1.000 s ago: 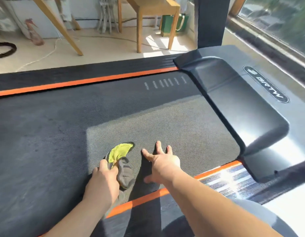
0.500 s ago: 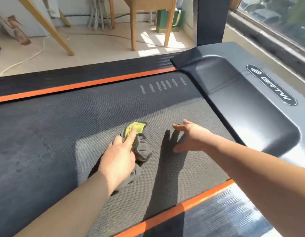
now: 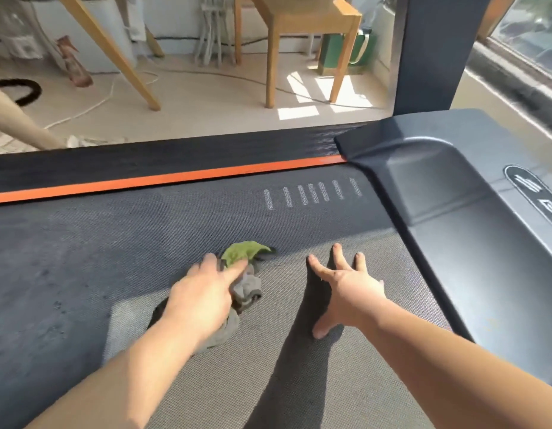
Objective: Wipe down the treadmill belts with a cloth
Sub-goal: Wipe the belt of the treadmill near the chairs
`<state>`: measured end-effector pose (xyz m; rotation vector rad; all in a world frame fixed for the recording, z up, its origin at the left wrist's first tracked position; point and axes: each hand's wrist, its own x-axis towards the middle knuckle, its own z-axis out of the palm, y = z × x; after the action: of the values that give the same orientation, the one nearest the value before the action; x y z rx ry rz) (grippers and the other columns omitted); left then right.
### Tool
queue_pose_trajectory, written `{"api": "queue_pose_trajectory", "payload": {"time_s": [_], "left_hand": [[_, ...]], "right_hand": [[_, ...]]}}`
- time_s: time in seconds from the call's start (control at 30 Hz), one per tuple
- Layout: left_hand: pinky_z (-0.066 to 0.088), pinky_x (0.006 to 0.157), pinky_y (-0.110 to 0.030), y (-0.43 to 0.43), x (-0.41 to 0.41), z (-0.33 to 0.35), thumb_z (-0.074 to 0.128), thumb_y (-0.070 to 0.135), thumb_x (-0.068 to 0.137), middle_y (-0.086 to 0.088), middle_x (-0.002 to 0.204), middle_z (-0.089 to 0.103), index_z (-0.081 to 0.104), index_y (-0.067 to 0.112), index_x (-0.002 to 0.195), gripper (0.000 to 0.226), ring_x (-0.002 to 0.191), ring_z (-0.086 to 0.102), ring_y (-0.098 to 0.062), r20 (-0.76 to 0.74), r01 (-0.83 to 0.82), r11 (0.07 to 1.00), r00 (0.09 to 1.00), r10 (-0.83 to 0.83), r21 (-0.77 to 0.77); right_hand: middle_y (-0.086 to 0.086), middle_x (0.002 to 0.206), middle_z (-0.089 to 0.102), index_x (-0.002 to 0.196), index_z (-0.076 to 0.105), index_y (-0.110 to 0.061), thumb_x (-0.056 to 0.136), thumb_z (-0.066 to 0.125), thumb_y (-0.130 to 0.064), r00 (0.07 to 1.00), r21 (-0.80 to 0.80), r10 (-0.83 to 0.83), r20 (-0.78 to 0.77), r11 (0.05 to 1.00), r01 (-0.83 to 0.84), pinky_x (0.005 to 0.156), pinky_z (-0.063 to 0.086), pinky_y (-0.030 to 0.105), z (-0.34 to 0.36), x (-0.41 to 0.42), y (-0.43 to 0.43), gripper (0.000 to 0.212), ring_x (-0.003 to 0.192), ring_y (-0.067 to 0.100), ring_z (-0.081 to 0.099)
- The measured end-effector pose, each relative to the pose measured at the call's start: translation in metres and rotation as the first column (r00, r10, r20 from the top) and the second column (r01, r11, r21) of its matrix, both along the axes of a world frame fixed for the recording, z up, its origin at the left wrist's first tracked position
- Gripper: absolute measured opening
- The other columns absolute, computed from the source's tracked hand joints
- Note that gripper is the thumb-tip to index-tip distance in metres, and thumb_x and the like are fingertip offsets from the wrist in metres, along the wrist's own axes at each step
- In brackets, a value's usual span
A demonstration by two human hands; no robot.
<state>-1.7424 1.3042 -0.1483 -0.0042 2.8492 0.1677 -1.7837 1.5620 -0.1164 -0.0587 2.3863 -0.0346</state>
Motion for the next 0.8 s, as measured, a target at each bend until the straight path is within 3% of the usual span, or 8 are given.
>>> {"api": "queue_pose_trajectory", "payload": {"time_s": [0.1, 0.17, 0.37, 0.47, 0.53, 0.57, 0.67, 0.8], "left_hand": [[0.05, 0.092, -0.042, 0.013, -0.01, -0.006, 0.044, 0.025, 0.1, -0.009, 0.128, 0.04, 0.026, 0.046, 0.157, 0.064, 0.114, 0.054, -0.032, 0.0, -0.241, 0.97, 0.97, 0.242, 0.035], [0.048, 0.093, -0.041, 0.043, 0.008, 0.0, 0.043, 0.029, 0.102, -0.01, 0.135, 0.04, 0.026, 0.039, 0.158, 0.059, 0.116, 0.055, -0.032, -0.018, -0.251, 0.966, 0.967, 0.252, 0.057], [0.053, 0.084, -0.041, 0.075, 0.109, 0.012, 0.043, 0.029, 0.102, -0.002, 0.124, 0.038, 0.028, 0.041, 0.151, 0.053, 0.113, 0.051, -0.027, -0.016, 0.315, 0.933, 0.948, -0.317, 0.175], [0.05, 0.087, -0.043, 0.037, 0.094, -0.006, 0.05, 0.024, 0.096, -0.002, 0.125, 0.043, 0.035, 0.041, 0.151, 0.059, 0.115, 0.053, -0.028, -0.039, -0.011, 0.996, 0.999, 0.014, 0.091], [0.05, 0.088, -0.044, 0.043, 0.092, -0.01, 0.054, 0.025, 0.094, -0.005, 0.127, 0.047, 0.041, 0.034, 0.147, 0.056, 0.114, 0.056, -0.031, -0.076, -0.306, 0.948, 0.947, 0.313, 0.093], [0.051, 0.085, -0.044, 0.06, 0.099, -0.011, 0.056, 0.024, 0.093, -0.006, 0.124, 0.05, 0.046, 0.031, 0.143, 0.051, 0.11, 0.058, -0.031, -0.131, -0.314, 0.947, 0.938, 0.321, 0.068], [0.053, 0.064, -0.042, 0.115, 0.148, -0.007, 0.055, 0.022, 0.089, -0.003, 0.108, 0.053, 0.059, 0.03, 0.123, 0.035, 0.093, 0.063, -0.028, -0.171, -0.054, 0.985, 0.982, 0.082, 0.162], [0.047, 0.066, -0.039, 0.097, 0.183, 0.0, 0.053, 0.027, 0.091, 0.002, 0.11, 0.045, 0.05, 0.035, 0.127, 0.037, 0.101, 0.058, -0.024, -0.109, 0.291, 0.937, 0.956, -0.274, 0.194]], "right_hand": [[-0.009, 0.167, -0.029, 0.154, -0.007, -0.062, 0.045, 0.098, -0.06, 1.0, -0.006, 0.0, -0.004, 1.0, 0.0, 0.109, 0.019, 0.083, 0.0, 0.001, 0.0, 0.151, 0.153, 0.043, -0.023], [-0.01, 0.167, -0.027, 0.154, -0.006, -0.062, 0.044, 0.098, -0.061, 1.0, -0.016, 0.005, -0.017, 1.0, -0.006, 0.108, 0.021, 0.083, -0.002, 0.002, 0.002, 0.151, 0.153, 0.043, -0.022], [-0.013, 0.167, -0.024, 0.15, -0.005, -0.067, 0.037, 0.099, -0.063, 1.0, 0.0, -0.006, -0.022, 1.0, 0.006, 0.107, 0.025, 0.082, -0.002, 0.005, -0.002, 0.154, 0.154, 0.043, -0.017], [-0.011, 0.167, -0.025, 0.151, -0.005, -0.065, 0.037, 0.097, -0.066, 1.0, 0.013, 0.011, -0.022, 1.0, -0.011, 0.106, 0.028, 0.08, -0.002, 0.004, 0.0, 0.153, 0.153, 0.044, -0.016], [-0.011, 0.167, -0.026, 0.151, -0.006, -0.066, 0.037, 0.098, -0.065, 1.0, 0.006, 0.007, -0.017, 1.0, -0.007, 0.107, 0.029, 0.08, -0.004, 0.004, 0.001, 0.154, 0.154, 0.044, -0.017], [-0.011, 0.167, -0.026, 0.151, -0.005, -0.066, 0.036, 0.098, -0.064, 1.0, 0.002, 0.005, -0.015, 1.0, -0.005, 0.108, 0.028, 0.079, -0.006, 0.003, 0.001, 0.154, 0.154, 0.044, -0.018], [-0.011, 0.168, -0.024, 0.151, -0.004, -0.066, 0.036, 0.098, -0.064, 0.999, -0.002, 0.009, -0.033, 1.0, -0.009, 0.11, 0.028, 0.078, -0.007, 0.003, 0.001, 0.154, 0.154, 0.045, -0.015], [-0.01, 0.168, -0.022, 0.151, -0.004, -0.067, 0.036, 0.096, -0.068, 0.998, -0.024, 0.024, -0.055, 0.999, -0.025, 0.111, 0.029, 0.076, -0.009, 0.005, 0.004, 0.152, 0.153, 0.045, -0.012]]}}
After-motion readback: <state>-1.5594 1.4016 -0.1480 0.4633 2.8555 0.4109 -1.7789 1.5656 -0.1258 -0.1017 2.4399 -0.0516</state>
